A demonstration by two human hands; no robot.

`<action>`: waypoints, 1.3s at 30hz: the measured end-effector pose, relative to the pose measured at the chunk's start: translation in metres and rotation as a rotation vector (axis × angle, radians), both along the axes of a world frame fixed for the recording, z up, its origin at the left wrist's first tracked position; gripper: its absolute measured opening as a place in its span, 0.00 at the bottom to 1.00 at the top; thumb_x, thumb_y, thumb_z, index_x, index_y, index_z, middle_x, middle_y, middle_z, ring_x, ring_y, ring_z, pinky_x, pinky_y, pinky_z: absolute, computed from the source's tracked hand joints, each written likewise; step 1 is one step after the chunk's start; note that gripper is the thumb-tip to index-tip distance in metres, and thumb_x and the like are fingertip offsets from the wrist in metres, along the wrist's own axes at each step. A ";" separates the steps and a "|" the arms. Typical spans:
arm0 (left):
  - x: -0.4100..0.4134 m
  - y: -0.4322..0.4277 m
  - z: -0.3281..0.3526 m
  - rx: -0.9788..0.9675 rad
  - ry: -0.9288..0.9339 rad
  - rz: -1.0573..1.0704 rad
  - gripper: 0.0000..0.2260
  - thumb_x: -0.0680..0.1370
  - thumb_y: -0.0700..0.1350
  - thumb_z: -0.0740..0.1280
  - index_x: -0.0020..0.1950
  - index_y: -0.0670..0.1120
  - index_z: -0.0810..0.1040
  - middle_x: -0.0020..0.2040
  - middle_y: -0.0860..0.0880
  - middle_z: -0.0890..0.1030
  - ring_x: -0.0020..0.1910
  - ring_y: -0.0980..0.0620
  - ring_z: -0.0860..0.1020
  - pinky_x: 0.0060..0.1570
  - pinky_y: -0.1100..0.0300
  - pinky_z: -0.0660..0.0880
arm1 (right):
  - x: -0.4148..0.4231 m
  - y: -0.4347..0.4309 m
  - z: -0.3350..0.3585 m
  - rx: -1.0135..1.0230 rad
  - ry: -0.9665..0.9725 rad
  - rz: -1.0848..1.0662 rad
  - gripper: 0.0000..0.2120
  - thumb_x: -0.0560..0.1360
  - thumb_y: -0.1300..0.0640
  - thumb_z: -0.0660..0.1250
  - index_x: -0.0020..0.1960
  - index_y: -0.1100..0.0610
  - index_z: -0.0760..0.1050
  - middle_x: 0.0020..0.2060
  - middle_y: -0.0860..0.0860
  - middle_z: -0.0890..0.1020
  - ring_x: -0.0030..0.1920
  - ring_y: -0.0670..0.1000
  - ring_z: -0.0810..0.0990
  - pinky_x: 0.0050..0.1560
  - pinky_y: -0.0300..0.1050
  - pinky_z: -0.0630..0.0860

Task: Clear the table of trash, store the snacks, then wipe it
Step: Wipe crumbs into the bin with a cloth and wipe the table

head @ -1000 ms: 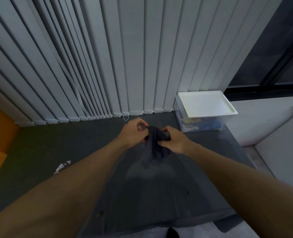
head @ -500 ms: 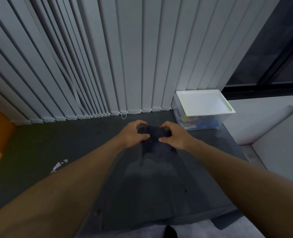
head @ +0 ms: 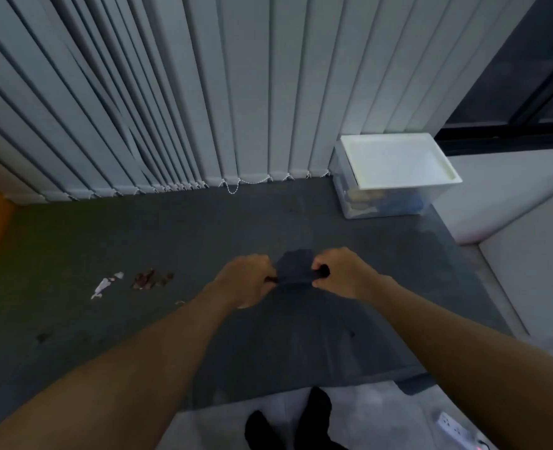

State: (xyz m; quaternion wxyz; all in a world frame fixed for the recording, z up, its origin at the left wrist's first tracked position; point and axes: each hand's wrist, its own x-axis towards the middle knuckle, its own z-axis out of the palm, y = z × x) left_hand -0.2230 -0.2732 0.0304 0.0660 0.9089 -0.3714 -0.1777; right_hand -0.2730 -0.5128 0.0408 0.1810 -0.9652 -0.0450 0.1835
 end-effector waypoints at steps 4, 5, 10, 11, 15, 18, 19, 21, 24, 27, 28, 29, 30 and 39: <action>-0.027 0.004 -0.045 0.140 0.280 0.017 0.18 0.80 0.52 0.61 0.69 0.49 0.75 0.74 0.46 0.70 0.71 0.44 0.69 0.67 0.51 0.69 | -0.027 0.005 -0.039 0.070 0.224 0.035 0.20 0.74 0.48 0.73 0.64 0.52 0.79 0.66 0.51 0.78 0.66 0.51 0.75 0.67 0.47 0.70; -0.033 0.005 -0.054 0.153 0.300 0.017 0.23 0.82 0.51 0.60 0.77 0.49 0.66 0.80 0.47 0.60 0.77 0.46 0.61 0.73 0.50 0.63 | -0.031 0.007 -0.047 0.078 0.210 0.025 0.23 0.76 0.50 0.71 0.69 0.53 0.75 0.72 0.52 0.72 0.71 0.53 0.71 0.71 0.47 0.66; -0.048 0.005 -0.075 0.315 0.307 -0.089 0.30 0.84 0.49 0.56 0.82 0.52 0.45 0.82 0.50 0.40 0.81 0.46 0.47 0.77 0.46 0.54 | -0.044 0.017 -0.079 -0.010 0.313 0.064 0.31 0.82 0.49 0.62 0.81 0.50 0.53 0.81 0.52 0.47 0.80 0.56 0.49 0.77 0.55 0.57; -0.049 0.005 -0.077 0.343 0.283 -0.104 0.30 0.84 0.49 0.56 0.82 0.52 0.45 0.82 0.50 0.40 0.81 0.46 0.47 0.77 0.46 0.54 | -0.046 0.019 -0.083 -0.037 0.341 0.076 0.31 0.83 0.49 0.60 0.81 0.50 0.52 0.81 0.52 0.45 0.80 0.57 0.46 0.77 0.56 0.55; -0.043 0.003 -0.073 0.340 0.270 -0.077 0.29 0.83 0.50 0.56 0.82 0.52 0.48 0.82 0.50 0.43 0.81 0.47 0.48 0.77 0.46 0.52 | -0.043 0.023 -0.082 -0.064 0.335 0.069 0.30 0.83 0.48 0.59 0.81 0.50 0.51 0.81 0.52 0.44 0.80 0.56 0.44 0.78 0.56 0.53; -0.035 0.003 -0.061 0.243 0.272 0.042 0.29 0.83 0.50 0.56 0.82 0.51 0.48 0.82 0.49 0.44 0.81 0.46 0.49 0.77 0.47 0.53 | -0.032 0.024 -0.073 -0.025 0.257 0.038 0.30 0.82 0.48 0.61 0.81 0.51 0.54 0.81 0.53 0.50 0.80 0.57 0.49 0.77 0.55 0.57; -0.032 0.005 -0.056 0.206 0.262 0.095 0.29 0.83 0.50 0.56 0.82 0.51 0.48 0.82 0.49 0.45 0.80 0.45 0.49 0.77 0.47 0.53 | -0.026 0.025 -0.067 -0.007 0.220 0.025 0.30 0.81 0.48 0.61 0.80 0.51 0.55 0.81 0.54 0.52 0.79 0.57 0.52 0.77 0.53 0.57; -0.026 0.011 -0.044 0.161 0.215 0.182 0.29 0.83 0.51 0.55 0.82 0.50 0.48 0.82 0.48 0.46 0.80 0.44 0.50 0.77 0.47 0.54 | -0.014 0.028 -0.052 0.017 0.151 0.004 0.30 0.81 0.48 0.61 0.80 0.52 0.57 0.80 0.54 0.55 0.78 0.58 0.56 0.77 0.51 0.57; -0.019 0.022 -0.023 0.156 0.117 0.279 0.29 0.84 0.53 0.54 0.82 0.50 0.47 0.82 0.48 0.47 0.80 0.44 0.51 0.77 0.48 0.54 | 0.007 0.036 -0.026 0.030 0.101 0.016 0.30 0.82 0.46 0.60 0.79 0.54 0.57 0.79 0.54 0.57 0.78 0.58 0.55 0.76 0.53 0.58; -0.014 0.037 -0.003 0.154 0.027 0.386 0.28 0.84 0.54 0.53 0.82 0.50 0.48 0.82 0.48 0.48 0.80 0.44 0.51 0.77 0.47 0.53 | 0.029 0.047 -0.003 0.023 0.084 0.056 0.31 0.82 0.43 0.59 0.80 0.51 0.55 0.80 0.52 0.54 0.79 0.57 0.51 0.76 0.57 0.57; -0.013 0.042 0.004 0.153 0.010 0.425 0.28 0.84 0.54 0.53 0.82 0.50 0.48 0.82 0.48 0.49 0.80 0.44 0.51 0.77 0.47 0.52 | 0.037 0.052 0.004 0.019 0.075 0.078 0.31 0.82 0.42 0.58 0.80 0.51 0.54 0.80 0.51 0.53 0.79 0.57 0.51 0.77 0.57 0.56; -0.012 0.047 0.012 0.153 -0.004 0.462 0.28 0.84 0.54 0.52 0.82 0.50 0.48 0.82 0.48 0.49 0.80 0.44 0.50 0.77 0.47 0.52 | 0.045 0.057 0.011 0.013 0.060 0.103 0.31 0.82 0.41 0.57 0.80 0.51 0.54 0.80 0.51 0.53 0.80 0.57 0.51 0.76 0.58 0.56; -0.012 0.053 0.020 0.156 -0.017 0.495 0.28 0.84 0.55 0.52 0.82 0.50 0.48 0.82 0.47 0.48 0.80 0.44 0.50 0.77 0.47 0.52 | 0.051 0.063 0.018 0.007 0.037 0.129 0.31 0.82 0.41 0.57 0.80 0.51 0.54 0.80 0.51 0.53 0.79 0.58 0.51 0.76 0.59 0.56; -0.033 0.103 0.079 0.116 -0.091 0.849 0.28 0.84 0.56 0.50 0.82 0.50 0.47 0.82 0.47 0.48 0.80 0.44 0.49 0.77 0.46 0.50 | 0.099 0.128 0.060 -0.038 -0.105 0.373 0.35 0.80 0.32 0.48 0.81 0.48 0.52 0.81 0.50 0.51 0.80 0.58 0.49 0.77 0.65 0.48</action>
